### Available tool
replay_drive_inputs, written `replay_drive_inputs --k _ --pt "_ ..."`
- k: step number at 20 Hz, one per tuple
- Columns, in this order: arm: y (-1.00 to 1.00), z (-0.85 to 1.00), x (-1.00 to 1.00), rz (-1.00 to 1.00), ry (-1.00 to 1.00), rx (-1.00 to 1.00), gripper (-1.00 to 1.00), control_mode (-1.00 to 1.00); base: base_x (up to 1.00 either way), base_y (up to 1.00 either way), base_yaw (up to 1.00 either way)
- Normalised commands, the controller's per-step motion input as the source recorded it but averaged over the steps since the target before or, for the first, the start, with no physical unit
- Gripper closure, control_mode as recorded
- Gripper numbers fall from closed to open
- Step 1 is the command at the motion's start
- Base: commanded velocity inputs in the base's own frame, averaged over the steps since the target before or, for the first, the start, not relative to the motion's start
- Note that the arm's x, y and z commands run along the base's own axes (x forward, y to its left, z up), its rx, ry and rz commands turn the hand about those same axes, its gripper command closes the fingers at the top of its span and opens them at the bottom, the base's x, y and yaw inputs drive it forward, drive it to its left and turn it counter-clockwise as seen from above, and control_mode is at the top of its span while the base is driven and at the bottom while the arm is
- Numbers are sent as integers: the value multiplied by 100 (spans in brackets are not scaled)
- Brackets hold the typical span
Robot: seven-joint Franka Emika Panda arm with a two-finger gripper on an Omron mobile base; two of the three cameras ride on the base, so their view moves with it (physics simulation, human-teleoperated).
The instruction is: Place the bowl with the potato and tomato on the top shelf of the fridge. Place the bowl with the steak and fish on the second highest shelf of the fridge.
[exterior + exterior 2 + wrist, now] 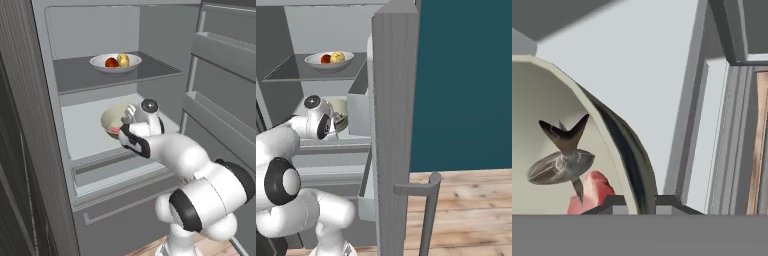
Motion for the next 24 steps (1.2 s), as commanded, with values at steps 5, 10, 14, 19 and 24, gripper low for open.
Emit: replay_drive_inputs --k 5,10,14,19,24 --pt "0 -33 66 -1 0 -2 100 -100 0 0 0" --pt "0 -1 70 -4 0 0 100 -100 0 0 0" --pt "5 2 10 -8 0 0 -100 -100 0 0 0" --pt "0 57 -61 -3 -12 0 -100 -100 0 0 0" --pt "0 69 -100 -3 -18 1 -100 -100 0 0 0"
